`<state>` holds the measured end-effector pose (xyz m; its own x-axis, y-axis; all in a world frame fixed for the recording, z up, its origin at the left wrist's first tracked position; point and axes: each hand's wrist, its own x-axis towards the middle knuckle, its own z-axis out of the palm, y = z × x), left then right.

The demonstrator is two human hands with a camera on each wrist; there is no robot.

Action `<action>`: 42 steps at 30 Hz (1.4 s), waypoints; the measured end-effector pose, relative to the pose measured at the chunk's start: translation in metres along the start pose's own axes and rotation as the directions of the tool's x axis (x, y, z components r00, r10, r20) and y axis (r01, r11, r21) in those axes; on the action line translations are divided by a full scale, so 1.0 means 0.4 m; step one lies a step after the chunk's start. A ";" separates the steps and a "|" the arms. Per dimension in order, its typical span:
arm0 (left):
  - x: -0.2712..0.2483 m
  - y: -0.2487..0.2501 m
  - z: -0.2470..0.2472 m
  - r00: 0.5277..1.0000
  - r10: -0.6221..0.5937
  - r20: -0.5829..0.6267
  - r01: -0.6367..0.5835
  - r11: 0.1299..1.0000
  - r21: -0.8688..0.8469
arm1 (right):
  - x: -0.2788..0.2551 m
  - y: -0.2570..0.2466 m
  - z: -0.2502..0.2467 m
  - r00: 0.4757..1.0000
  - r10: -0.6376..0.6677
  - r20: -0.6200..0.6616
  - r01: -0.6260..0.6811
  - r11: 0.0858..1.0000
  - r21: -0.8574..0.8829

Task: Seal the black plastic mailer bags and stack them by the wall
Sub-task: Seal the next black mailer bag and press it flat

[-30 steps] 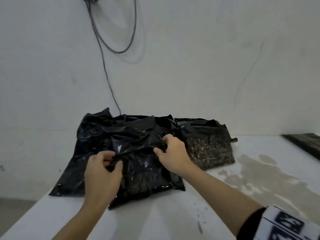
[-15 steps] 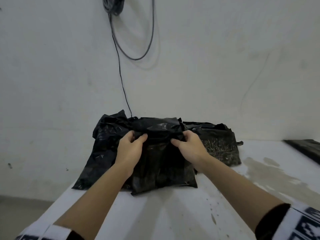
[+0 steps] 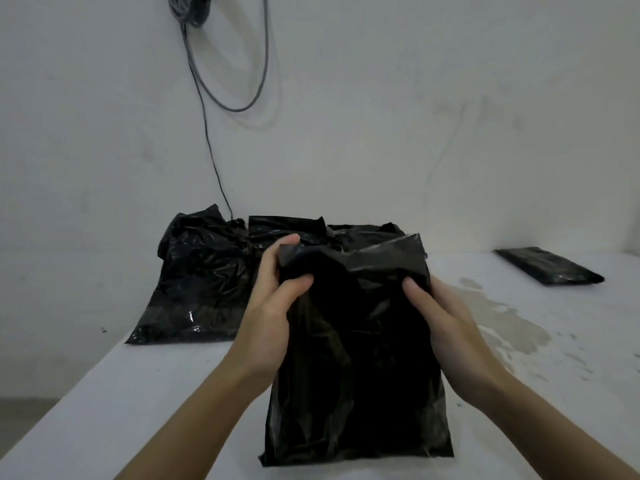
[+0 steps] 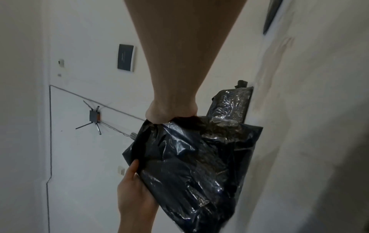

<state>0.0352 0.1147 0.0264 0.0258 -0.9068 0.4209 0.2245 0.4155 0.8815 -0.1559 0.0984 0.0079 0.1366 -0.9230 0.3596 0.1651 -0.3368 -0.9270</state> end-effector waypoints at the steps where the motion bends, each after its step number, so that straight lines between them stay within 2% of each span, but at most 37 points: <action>1: -0.020 -0.007 0.012 0.999 -0.033 0.026 0.034 0.999 -0.033 | -0.022 0.002 -0.011 1.000 0.014 -0.004 -0.014 1.000 0.011; 3: -0.050 -0.023 0.029 0.997 -0.067 0.042 0.069 0.996 -0.057 | -0.054 0.008 -0.029 0.999 0.036 -0.024 -0.035 0.999 0.038; 6: -0.066 -0.032 0.044 0.996 -0.091 0.006 0.091 0.995 -0.039 | -0.078 0.004 -0.044 0.995 -0.026 -0.092 0.028 0.999 0.020; 12: -0.049 0.001 0.052 0.996 0.021 -0.092 -0.012 0.995 0.096 | -0.065 -0.048 -0.038 0.960 -0.137 -0.246 0.139 0.990 -0.010; 18: -0.030 0.019 0.037 0.981 0.097 -0.166 -0.075 0.989 0.131 | -0.050 -0.068 -0.046 0.929 -0.239 -0.282 0.226 0.971 -0.080; 23: -0.022 0.024 0.038 0.979 0.043 -0.202 -0.036 0.998 0.042 | -0.038 -0.081 -0.044 0.913 -0.272 -0.304 0.252 0.962 -0.104; 34: 0.008 0.045 0.026 0.951 -0.028 -0.308 0.027 1.000 -0.007 | -0.021 -0.095 -0.050 0.955 -0.189 -0.230 0.170 0.980 -0.098; 39: 0.008 0.058 0.013 0.964 -0.091 -0.251 0.101 0.994 0.028 | -0.011 -0.107 -0.050 0.961 -0.111 -0.252 0.105 0.994 -0.036; 42: 0.009 0.060 0.001 0.966 -0.107 -0.235 0.125 0.990 0.064 | -0.001 -0.108 -0.053 0.961 -0.057 -0.272 0.042 0.997 -0.060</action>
<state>0.0404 0.1215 0.0494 0.2304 -0.9371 0.2622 0.1633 0.3028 0.9390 -0.1838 0.1093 0.0457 -0.1435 -0.9181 0.3693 0.1120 -0.3859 -0.9157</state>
